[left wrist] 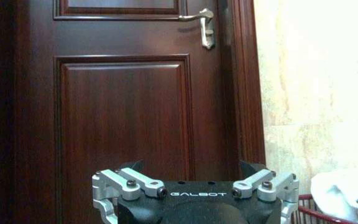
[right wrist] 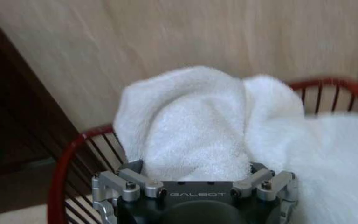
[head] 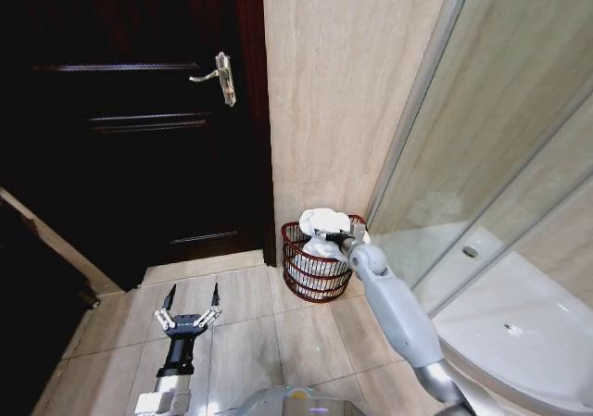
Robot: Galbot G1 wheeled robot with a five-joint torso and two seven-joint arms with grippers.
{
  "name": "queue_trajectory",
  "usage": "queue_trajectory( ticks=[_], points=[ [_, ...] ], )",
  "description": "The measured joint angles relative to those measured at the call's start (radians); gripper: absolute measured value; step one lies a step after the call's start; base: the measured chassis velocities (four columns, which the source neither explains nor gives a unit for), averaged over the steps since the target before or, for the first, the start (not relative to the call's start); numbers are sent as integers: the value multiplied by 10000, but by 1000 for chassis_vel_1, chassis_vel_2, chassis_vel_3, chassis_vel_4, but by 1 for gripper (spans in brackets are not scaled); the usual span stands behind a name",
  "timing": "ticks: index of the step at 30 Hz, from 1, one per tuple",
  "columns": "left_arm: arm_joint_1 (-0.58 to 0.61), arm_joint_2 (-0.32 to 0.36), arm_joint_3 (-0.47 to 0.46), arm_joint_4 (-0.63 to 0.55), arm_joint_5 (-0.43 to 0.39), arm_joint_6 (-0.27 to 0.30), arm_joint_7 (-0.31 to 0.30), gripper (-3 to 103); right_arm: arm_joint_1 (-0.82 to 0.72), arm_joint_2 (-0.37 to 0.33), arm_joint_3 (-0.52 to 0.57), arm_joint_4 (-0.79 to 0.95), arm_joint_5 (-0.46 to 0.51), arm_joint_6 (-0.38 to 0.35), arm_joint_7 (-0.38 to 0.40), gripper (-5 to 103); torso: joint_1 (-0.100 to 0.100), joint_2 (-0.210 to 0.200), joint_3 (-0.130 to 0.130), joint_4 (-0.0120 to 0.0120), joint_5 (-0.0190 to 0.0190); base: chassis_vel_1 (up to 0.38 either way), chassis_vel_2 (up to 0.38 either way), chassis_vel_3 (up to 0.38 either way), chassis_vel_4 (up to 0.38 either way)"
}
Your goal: Discard the used towel into the hamper.
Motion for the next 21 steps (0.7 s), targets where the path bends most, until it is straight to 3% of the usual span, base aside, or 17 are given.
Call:
queue_trajectory(
  ticks=[3,9,15,21],
  points=[
    [-67,0,-37,104,-61,-12,10,100,84,142,225,-465,583,-333,405,100,0,1,-1,1,-1,0,0,0,0],
    [-137,0,12,224,-67,-15,15,100,144,115,423,-575,775,-351,537,100,0,1,0,0,2,0,0,0,0],
    [-241,0,75,246,-57,20,16,100,-164,-350,624,1009,953,-334,711,100,0,0,2,-2,0,0,0,0,0],
    [-238,0,303,247,93,42,13,100,-1015,-706,105,2869,967,-95,662,100,0,1,1,-3,1,0,0,0,0]
  ],
)
